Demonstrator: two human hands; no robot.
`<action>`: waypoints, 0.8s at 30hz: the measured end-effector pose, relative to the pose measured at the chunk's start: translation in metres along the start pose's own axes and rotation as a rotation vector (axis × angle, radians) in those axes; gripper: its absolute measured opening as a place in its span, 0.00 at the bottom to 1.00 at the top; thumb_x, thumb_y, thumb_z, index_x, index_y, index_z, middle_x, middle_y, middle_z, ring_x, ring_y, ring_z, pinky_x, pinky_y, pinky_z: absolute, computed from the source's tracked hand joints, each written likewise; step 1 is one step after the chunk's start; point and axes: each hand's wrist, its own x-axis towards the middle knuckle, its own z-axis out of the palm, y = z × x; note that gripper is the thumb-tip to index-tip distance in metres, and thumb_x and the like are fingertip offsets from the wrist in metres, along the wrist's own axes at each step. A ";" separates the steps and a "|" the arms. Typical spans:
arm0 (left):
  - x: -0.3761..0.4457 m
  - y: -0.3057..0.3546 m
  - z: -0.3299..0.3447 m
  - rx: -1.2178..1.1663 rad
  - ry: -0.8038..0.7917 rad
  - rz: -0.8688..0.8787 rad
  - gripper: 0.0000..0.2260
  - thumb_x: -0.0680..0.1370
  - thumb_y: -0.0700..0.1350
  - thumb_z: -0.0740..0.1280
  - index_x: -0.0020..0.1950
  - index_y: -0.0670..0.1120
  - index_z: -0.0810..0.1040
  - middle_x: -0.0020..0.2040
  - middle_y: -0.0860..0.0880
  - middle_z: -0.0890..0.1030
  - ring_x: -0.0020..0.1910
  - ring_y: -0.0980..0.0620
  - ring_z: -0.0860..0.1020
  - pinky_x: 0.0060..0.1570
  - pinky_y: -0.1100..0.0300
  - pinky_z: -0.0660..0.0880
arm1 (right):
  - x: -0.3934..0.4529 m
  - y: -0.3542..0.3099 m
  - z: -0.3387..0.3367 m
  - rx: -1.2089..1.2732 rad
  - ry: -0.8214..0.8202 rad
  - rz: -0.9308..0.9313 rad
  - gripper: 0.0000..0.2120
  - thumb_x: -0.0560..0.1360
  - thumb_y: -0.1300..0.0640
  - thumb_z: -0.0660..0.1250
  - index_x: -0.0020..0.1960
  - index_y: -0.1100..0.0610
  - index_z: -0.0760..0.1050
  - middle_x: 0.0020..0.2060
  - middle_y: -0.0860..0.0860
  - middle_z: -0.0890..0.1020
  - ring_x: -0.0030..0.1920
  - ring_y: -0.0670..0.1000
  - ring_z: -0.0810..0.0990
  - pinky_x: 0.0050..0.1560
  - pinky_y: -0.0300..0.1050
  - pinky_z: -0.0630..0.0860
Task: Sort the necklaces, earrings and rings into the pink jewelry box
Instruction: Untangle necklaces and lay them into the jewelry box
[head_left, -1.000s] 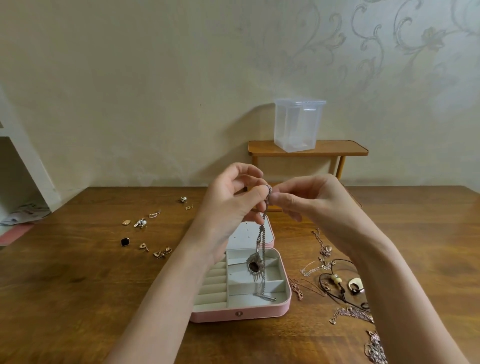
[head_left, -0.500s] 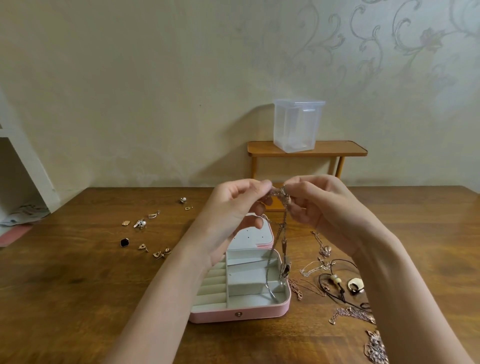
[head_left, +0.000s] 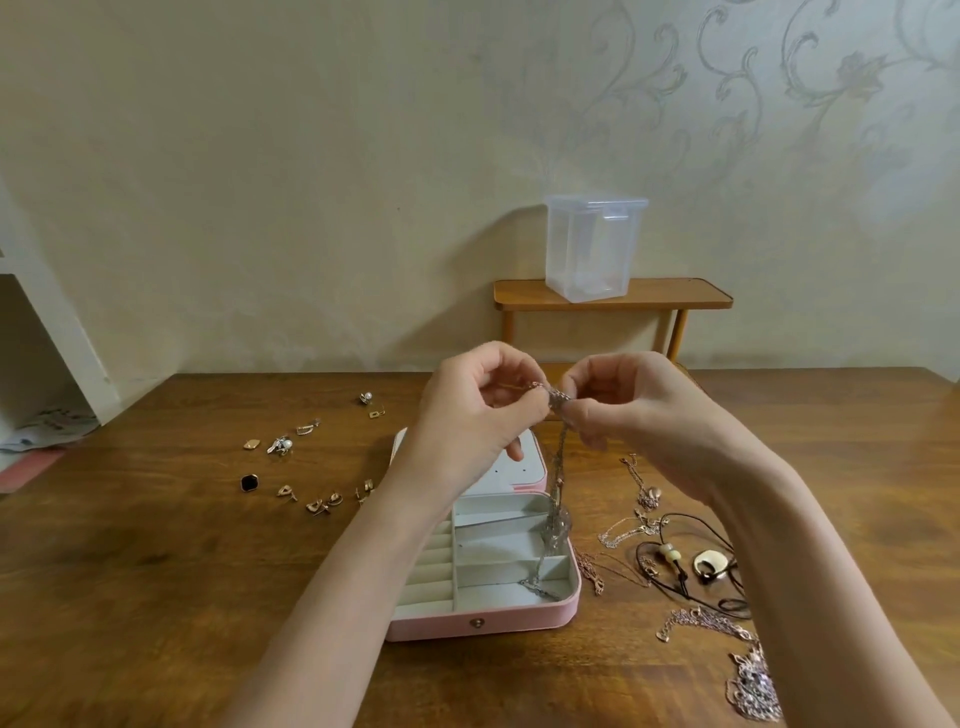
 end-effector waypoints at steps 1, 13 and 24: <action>0.000 0.000 0.000 -0.014 0.013 0.025 0.09 0.73 0.33 0.67 0.38 0.47 0.76 0.32 0.55 0.79 0.33 0.51 0.74 0.24 0.65 0.69 | 0.000 -0.001 0.001 0.016 0.011 -0.008 0.05 0.72 0.70 0.66 0.38 0.64 0.75 0.26 0.49 0.76 0.27 0.45 0.70 0.30 0.34 0.69; 0.002 -0.011 0.003 0.105 0.012 0.036 0.11 0.74 0.36 0.67 0.40 0.52 0.72 0.32 0.48 0.74 0.27 0.50 0.67 0.21 0.65 0.62 | 0.000 -0.002 -0.001 -0.063 0.123 -0.038 0.03 0.70 0.68 0.69 0.39 0.63 0.77 0.26 0.51 0.77 0.27 0.47 0.70 0.30 0.36 0.68; 0.002 -0.006 -0.002 -0.013 -0.045 -0.149 0.04 0.74 0.40 0.68 0.41 0.47 0.78 0.32 0.54 0.78 0.29 0.56 0.72 0.22 0.67 0.65 | 0.003 -0.001 0.004 0.121 0.210 -0.071 0.04 0.72 0.68 0.66 0.40 0.62 0.76 0.27 0.52 0.73 0.27 0.47 0.68 0.28 0.34 0.67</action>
